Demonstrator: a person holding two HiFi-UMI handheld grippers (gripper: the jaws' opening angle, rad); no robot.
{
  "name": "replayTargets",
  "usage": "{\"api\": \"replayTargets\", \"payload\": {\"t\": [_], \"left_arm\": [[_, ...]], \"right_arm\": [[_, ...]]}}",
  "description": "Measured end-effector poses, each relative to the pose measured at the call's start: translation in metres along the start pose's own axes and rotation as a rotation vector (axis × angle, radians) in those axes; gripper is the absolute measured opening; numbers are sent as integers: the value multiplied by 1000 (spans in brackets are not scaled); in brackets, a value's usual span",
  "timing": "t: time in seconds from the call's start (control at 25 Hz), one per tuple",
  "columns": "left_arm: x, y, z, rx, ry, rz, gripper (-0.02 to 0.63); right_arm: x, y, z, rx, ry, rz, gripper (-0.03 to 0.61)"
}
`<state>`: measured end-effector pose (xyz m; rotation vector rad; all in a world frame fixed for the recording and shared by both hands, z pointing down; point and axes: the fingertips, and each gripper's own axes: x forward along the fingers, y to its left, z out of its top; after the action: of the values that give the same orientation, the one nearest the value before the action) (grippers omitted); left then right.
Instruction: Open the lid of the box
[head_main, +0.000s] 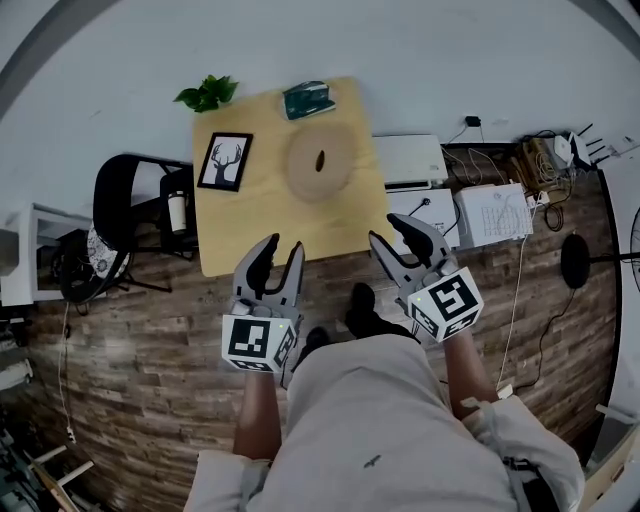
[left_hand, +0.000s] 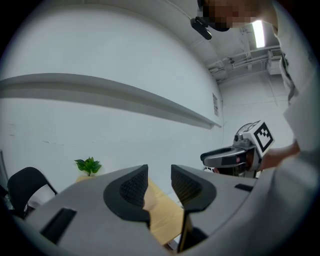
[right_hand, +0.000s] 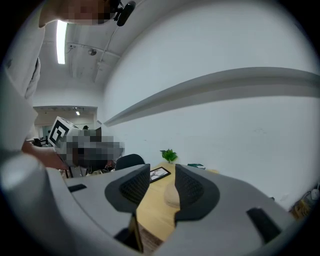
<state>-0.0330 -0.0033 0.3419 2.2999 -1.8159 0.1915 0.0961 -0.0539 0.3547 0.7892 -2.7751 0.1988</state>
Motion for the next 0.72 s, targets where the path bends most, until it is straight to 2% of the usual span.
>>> {"api": "replayTargets", "payload": {"t": [0.44,0.72], "left_arm": [[38,-8,-9,-92,8,113,138],[54,-10,-24,-98,60,172,140]], "right_arm": [[28,-36,-14,-36,37,160,144],[48,-49,-33,-88,85,244,147]]}}
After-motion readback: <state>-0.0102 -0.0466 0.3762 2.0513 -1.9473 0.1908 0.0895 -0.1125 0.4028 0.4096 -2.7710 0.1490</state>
